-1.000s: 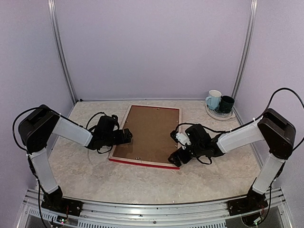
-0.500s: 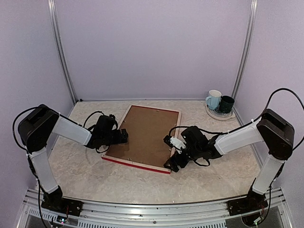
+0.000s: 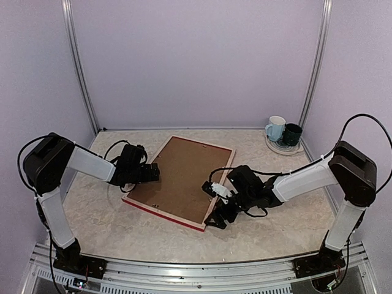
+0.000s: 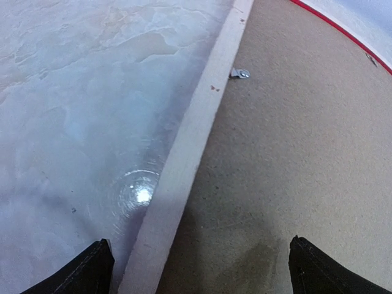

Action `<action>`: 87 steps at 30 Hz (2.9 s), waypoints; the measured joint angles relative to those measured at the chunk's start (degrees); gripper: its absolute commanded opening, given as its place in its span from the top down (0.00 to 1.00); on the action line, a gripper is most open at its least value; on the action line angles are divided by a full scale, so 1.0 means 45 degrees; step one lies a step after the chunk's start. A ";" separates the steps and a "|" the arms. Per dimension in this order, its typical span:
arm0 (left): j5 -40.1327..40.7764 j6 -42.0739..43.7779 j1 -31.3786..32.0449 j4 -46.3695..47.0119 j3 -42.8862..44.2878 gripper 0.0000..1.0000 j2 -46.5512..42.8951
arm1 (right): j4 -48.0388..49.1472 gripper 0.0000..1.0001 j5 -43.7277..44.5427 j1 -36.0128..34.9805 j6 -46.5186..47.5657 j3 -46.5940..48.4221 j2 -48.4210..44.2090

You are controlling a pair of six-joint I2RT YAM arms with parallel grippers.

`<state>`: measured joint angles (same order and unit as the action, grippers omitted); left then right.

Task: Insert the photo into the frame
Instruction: Rotate the photo frame at the center of the board.

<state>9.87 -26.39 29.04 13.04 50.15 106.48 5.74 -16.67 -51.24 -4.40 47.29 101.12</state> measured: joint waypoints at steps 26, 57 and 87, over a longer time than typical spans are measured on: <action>-0.1409 -0.0767 -0.0262 -0.0685 0.0019 0.01 -0.1710 | 0.2249 0.01 -0.1875 0.0627 0.0423 -0.2497 -0.3614; 0.2856 -0.8976 0.4250 -0.5187 -0.6256 0.01 -0.9398 | 0.1802 0.01 -0.2370 0.7849 -0.4182 0.1889 -0.0097; 0.5396 -0.8553 0.2676 -0.0573 -0.4843 0.01 -0.4240 | 0.1511 0.01 -0.4386 0.7868 -0.3619 0.3696 0.3269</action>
<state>34.15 -64.88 41.08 10.46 28.36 87.39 12.53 -36.40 -15.84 -20.69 63.92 115.83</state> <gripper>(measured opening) 0.989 0.992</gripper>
